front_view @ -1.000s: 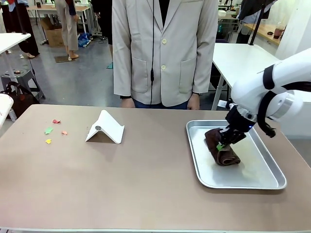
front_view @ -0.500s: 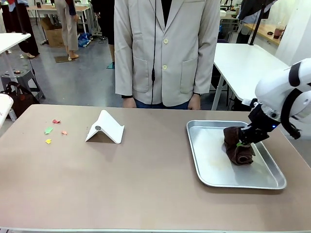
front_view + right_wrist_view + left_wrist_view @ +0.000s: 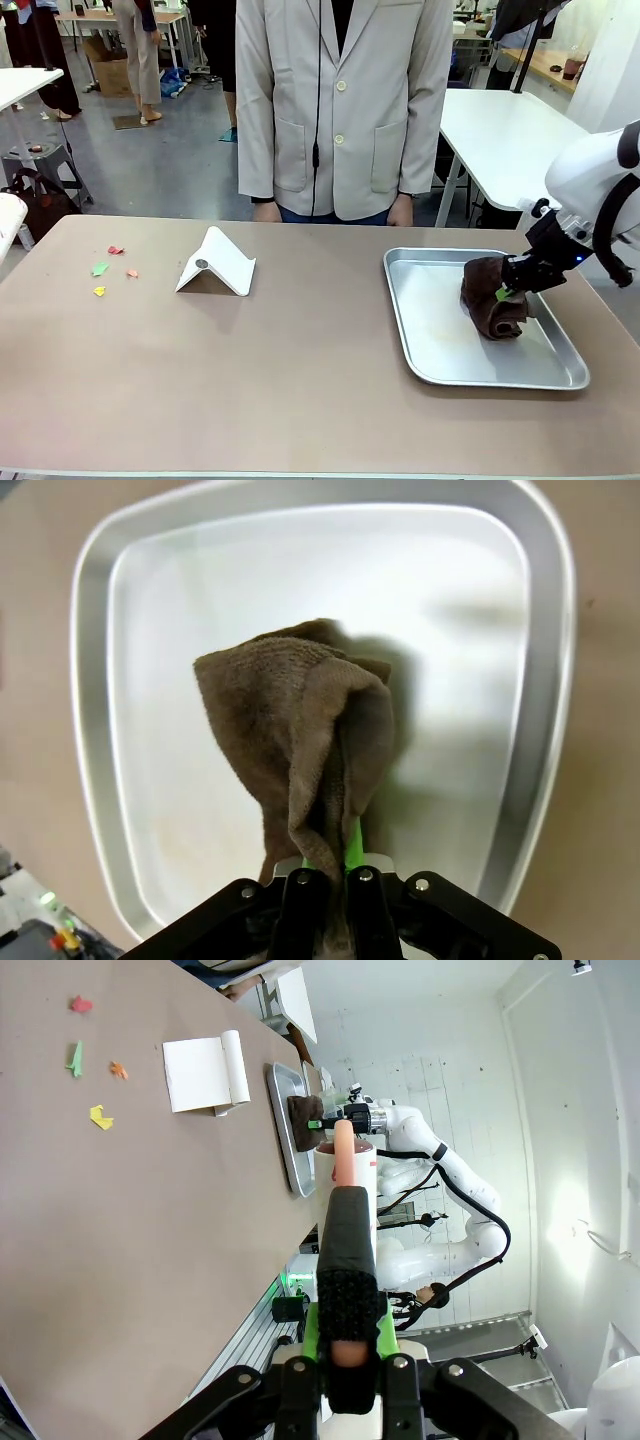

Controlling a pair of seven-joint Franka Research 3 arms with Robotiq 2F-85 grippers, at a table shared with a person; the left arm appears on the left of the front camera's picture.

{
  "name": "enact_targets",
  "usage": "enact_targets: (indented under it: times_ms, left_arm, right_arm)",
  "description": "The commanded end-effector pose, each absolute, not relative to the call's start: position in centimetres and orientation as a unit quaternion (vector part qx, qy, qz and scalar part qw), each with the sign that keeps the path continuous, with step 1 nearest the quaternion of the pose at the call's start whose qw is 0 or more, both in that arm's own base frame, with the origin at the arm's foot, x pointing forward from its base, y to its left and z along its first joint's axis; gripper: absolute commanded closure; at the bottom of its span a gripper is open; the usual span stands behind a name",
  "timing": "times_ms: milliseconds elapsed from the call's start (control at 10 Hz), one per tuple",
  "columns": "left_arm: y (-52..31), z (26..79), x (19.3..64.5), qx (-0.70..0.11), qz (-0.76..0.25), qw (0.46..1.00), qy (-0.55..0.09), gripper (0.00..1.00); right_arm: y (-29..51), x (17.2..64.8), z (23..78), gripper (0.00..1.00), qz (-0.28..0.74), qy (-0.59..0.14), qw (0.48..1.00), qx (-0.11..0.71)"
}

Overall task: Clean the surface of the table.
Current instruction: If a person points to the right, clean the right side of the table with your right hand, and if they point to the left, clean the left side with your left hand.

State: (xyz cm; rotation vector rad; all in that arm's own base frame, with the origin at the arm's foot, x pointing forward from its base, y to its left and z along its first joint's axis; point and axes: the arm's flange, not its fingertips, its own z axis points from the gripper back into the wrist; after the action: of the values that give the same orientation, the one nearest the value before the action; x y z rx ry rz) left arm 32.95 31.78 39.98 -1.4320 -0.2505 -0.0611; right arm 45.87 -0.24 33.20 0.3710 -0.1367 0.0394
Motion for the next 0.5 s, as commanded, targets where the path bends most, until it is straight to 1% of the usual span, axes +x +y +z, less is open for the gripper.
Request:
enact_targets:
  times_ms: [0,200,400]
  left_arm:
    - [31.7,40.4,32.7,-0.656,-0.031,0.745,-0.115,1.00]
    - [31.7,40.4,32.7,-0.656,-0.031,0.745,-0.115,1.00]
    - [31.7,40.4,32.7,-0.656,-0.031,0.745,-0.115,1.00]
  right_arm:
    - [-0.9,44.9,34.2,0.93,0.028,-0.085,0.966,0.244]
    - [-2.2,43.9,36.7,0.93,0.019,-0.103,0.922,0.373]
    - [-3.7,43.2,38.4,0.93,-0.007,-0.107,0.878,0.467]
